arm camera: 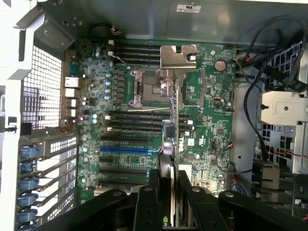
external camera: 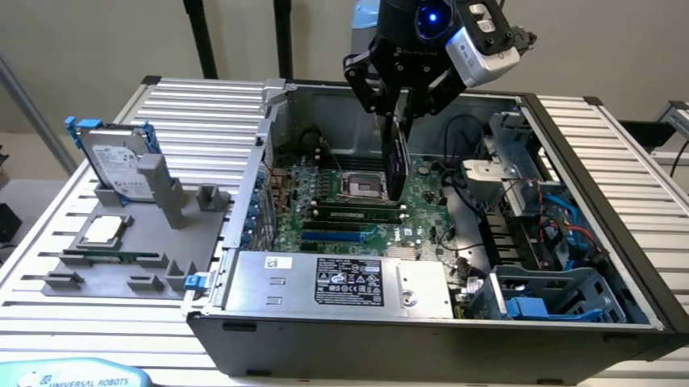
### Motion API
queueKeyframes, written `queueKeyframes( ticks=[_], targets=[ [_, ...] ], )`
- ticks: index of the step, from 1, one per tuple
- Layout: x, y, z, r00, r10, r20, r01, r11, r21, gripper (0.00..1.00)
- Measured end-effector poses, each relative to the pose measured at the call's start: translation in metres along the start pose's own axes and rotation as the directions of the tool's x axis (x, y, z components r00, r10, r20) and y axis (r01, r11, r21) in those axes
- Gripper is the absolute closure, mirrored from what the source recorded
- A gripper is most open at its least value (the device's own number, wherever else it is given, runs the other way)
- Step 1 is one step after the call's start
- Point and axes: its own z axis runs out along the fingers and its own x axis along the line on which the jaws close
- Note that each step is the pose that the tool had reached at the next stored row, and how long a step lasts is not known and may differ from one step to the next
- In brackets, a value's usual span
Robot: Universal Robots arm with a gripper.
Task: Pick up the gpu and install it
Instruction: 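Pick up the gpu and move the gpu toward the slot, then insert the gpu into the slot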
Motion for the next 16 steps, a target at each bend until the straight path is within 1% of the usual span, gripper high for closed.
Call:
queueKeyframes(
  ticks=[16],
  targets=[
    [-0.0003,0.0,0.0001,1.0,-0.003,-0.0001,0.003,1.0,-0.0001,0.73]
  ],
)
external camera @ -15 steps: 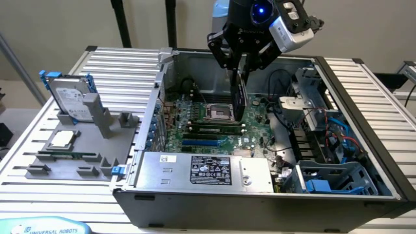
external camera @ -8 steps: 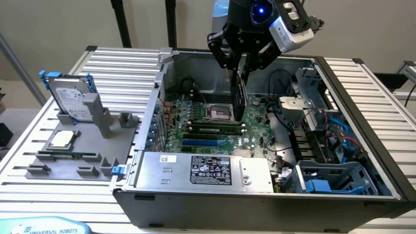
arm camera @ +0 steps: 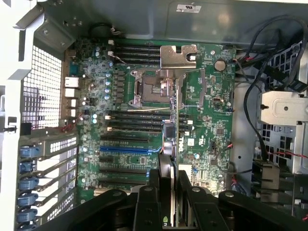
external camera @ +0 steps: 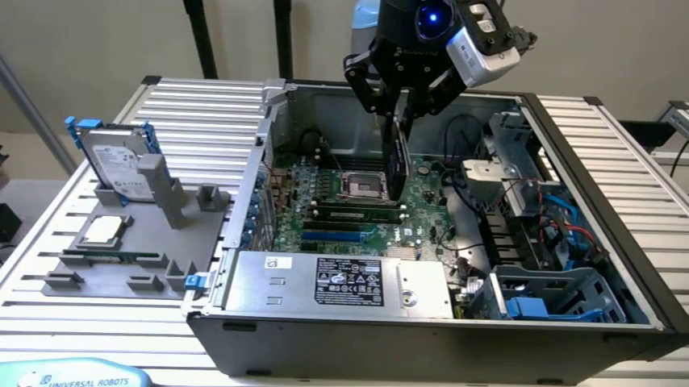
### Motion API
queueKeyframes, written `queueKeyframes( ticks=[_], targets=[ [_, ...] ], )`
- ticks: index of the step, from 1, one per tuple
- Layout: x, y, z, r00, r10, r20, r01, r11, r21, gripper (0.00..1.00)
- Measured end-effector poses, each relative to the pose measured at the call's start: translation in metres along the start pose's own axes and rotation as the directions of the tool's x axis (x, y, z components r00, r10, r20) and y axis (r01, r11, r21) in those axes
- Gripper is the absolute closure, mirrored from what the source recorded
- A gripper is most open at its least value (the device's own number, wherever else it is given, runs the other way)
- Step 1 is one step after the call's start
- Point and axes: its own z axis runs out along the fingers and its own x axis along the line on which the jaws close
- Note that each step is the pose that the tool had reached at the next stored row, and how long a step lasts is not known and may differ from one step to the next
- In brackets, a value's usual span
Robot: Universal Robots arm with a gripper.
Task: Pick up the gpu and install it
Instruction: 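Insert the gpu into the slot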
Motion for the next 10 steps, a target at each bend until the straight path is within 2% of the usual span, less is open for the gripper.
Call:
queueKeyframes(
  ticks=[5,10],
  targets=[
    [0.0,-0.0001,0.002,0.9964,-0.085,-0.0043,0.085,0.9964,-0.0003,0.73],
    [0.0,-0.0002,0.0048,0.9845,-0.175,-0.0089,0.175,0.9845,-0.0011,0.73]
  ],
)
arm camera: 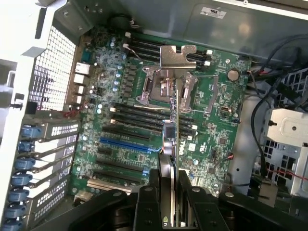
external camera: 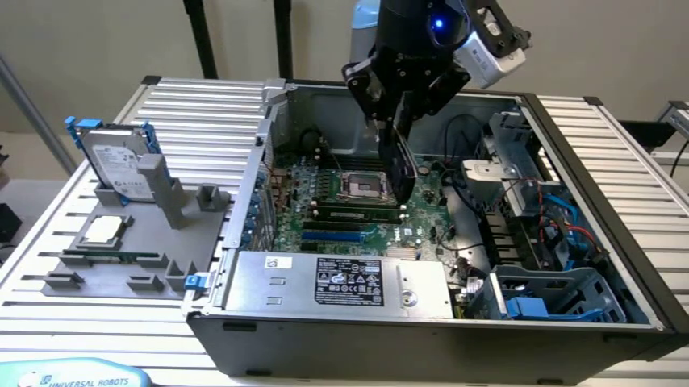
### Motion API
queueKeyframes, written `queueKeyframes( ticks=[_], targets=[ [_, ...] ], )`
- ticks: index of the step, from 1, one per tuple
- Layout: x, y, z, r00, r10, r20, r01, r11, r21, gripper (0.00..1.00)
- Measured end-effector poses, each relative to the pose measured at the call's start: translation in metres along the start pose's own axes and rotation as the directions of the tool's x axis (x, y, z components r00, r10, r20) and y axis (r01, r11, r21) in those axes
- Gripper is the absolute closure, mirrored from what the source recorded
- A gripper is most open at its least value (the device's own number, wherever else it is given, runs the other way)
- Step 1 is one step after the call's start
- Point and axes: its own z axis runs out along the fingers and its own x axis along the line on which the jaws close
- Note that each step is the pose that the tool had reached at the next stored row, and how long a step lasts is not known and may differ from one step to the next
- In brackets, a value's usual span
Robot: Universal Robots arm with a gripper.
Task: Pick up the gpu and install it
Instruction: 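Insert the gpu into the slot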
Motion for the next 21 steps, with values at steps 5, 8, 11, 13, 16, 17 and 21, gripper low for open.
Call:
queueKeyframes(
  ticks=[5,8,11,13,16,17,21],
  targets=[
    [0.0,-0.0002,0.0033,0.9959,-0.091,-0.0045,0.091,0.9959,-0.0005,0.73],
    [0.0,-0.0003,0.0055,0.9893,-0.145,-0.0074,0.145,0.9894,-0.0008,0.73],
    [0.0,-0.0004,0.0077,0.9801,-0.198,-0.0101,0.198,0.9801,-0.0014,0.73],
    [0.0,-0.0005,0.0093,0.9722,-0.234,-0.0118,0.234,0.9722,-0.0019,0.73],
    [0.0,-0.0006,0.0115,0.958,-0.287,-0.0145,0.287,0.9581,-0.0027,0.73],
    [0.0,-0.0006,0.0122,0.9526,-0.304,-0.0153,0.304,0.9527,-0.0031,0.73],
    [0.0,-0.0008,0.0152,0.9279,-0.372,-0.0188,0.372,0.9281,-0.0044,0.73]
  ],
)
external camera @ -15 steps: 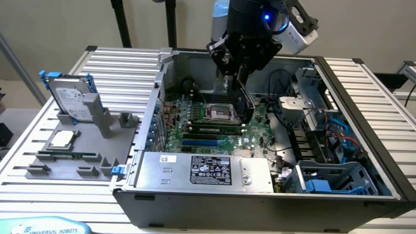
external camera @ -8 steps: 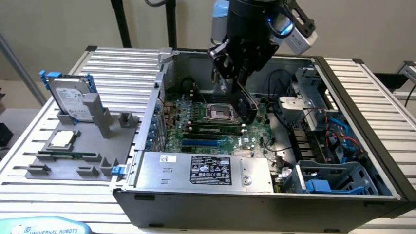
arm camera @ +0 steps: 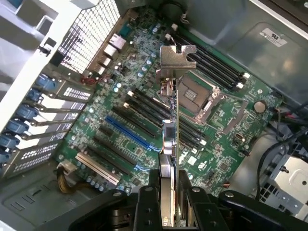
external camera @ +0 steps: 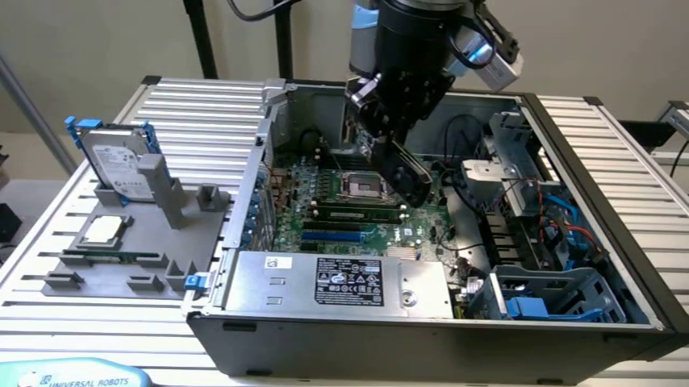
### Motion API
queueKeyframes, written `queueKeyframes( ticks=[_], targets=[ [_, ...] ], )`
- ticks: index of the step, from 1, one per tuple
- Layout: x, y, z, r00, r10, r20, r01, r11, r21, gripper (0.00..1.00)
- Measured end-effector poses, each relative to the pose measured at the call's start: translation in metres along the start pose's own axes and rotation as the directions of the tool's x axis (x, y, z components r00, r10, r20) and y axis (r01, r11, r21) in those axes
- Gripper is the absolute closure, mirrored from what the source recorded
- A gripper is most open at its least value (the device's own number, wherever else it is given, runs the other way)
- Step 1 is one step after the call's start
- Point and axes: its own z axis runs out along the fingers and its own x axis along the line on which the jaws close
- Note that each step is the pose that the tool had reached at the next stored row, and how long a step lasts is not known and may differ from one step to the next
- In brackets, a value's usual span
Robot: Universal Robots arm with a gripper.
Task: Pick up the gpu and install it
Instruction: 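Insert the gpu into the slot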
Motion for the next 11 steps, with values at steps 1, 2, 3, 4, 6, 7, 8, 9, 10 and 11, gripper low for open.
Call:
queueKeyframes(
  ticks=[1,2,3,4,6,7,8,9,10,11],
  targets=[
    [0.0,0.0,0.0007,0.9998,-0.018,-0.0009,0.018,0.9998,0.0,0.73],
    [0.0,-0.0001,0.0015,0.9993,-0.036,-0.0019,0.036,0.9993,-0.0001,0.73],
    [0.0,-0.0001,0.0022,0.9985,-0.055,-0.0029,0.055,0.9985,-0.0001,0.73],
    [0.0,-0.0002,0.003,0.9973,-0.073,-0.0037,0.073,0.9973,-0.0003,0.73],
    [0.0,-0.0002,0.0045,0.9941,-0.109,-0.0055,0.109,0.9941,-0.0005,0.73],
    [0.0,-0.0003,0.0052,0.9919,-0.126,-0.0065,0.126,0.992,-0.0007,0.73],
    [0.0,-0.0003,0.006,0.9895,-0.144,-0.0074,0.144,0.9895,-0.0008,0.73],
    [0.0,-0.0004,0.0068,0.9867,-0.162,-0.0082,0.162,0.9868,-0.001,0.73],
    [0.0,-0.0004,0.0075,0.9836,-0.18,-0.0092,0.18,0.9836,-0.0012,0.73],
    [0.0,-0.0004,0.0083,0.9802,-0.198,-0.0101,0.198,0.9802,-0.0014,0.73]
  ],
)
